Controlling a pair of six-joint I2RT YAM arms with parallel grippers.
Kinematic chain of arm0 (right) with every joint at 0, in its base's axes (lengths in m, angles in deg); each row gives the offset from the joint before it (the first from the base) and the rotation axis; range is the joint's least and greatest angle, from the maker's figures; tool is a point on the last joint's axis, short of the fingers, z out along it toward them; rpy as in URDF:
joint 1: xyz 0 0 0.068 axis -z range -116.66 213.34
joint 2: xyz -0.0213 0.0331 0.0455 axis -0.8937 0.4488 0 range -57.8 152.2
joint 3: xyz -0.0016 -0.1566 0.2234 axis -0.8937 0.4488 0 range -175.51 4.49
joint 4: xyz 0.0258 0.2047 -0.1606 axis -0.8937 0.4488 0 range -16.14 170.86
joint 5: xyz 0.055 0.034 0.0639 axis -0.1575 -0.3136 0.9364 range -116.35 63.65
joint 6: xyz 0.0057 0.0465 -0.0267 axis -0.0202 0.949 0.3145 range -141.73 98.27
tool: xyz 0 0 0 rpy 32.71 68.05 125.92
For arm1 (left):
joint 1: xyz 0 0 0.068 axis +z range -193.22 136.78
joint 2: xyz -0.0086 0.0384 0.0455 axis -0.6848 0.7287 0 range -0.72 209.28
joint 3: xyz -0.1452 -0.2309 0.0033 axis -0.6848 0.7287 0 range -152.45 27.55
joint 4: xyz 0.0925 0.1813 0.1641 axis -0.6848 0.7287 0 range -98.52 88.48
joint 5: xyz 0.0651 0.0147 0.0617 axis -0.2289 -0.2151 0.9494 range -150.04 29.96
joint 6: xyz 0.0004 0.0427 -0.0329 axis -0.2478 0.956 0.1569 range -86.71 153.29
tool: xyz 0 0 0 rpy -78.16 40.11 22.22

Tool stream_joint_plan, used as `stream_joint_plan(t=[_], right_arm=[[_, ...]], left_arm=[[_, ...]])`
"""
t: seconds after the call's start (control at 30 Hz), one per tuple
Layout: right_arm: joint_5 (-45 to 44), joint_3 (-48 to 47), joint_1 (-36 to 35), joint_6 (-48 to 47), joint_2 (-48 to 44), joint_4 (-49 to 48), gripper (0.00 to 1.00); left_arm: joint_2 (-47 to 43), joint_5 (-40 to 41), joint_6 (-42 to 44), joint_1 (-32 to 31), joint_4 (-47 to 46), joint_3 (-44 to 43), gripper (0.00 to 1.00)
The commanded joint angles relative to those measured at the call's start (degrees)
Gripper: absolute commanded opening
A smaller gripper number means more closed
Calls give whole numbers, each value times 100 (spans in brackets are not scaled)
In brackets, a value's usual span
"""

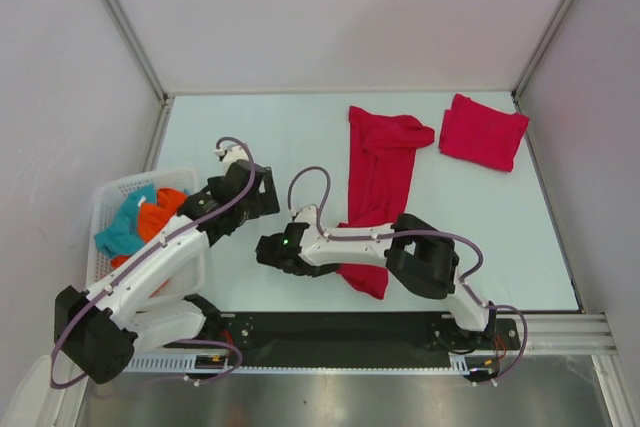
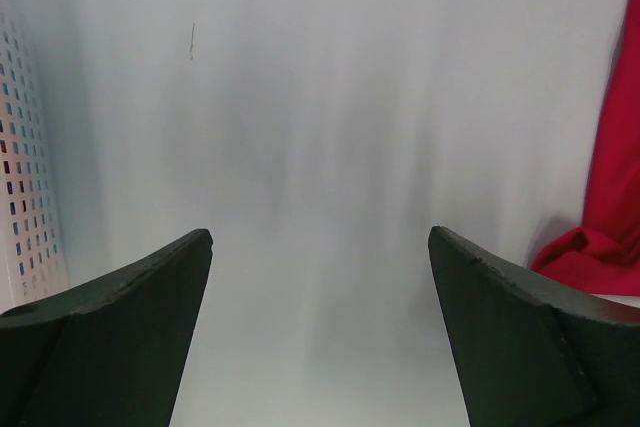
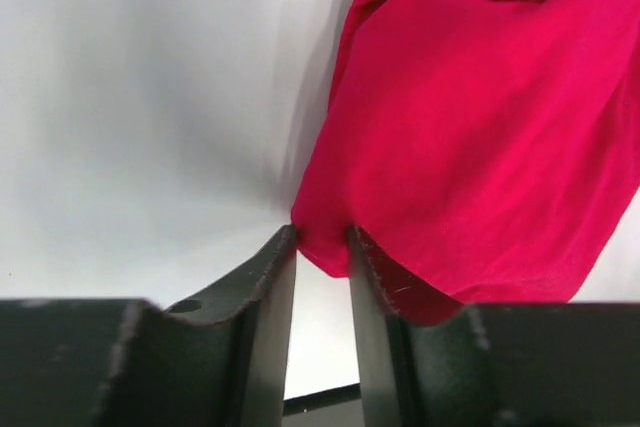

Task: Fold and stack the t-shirts

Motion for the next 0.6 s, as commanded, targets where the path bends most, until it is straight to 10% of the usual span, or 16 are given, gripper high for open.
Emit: stream_joint_plan(t=[0.0,0.13,0.57], right_arm=[[62,171,-58,23,-96,-25,20],[124,505,-66,163,-342,18,0],[-702,-39,-761,1306,-1002,2048,0]], left_arm=[[-159,-47,-11,80,-86,-28,95],[-221,-117,7,107,-148,42,96],[-221,-530,16,133,-534,367,95]])
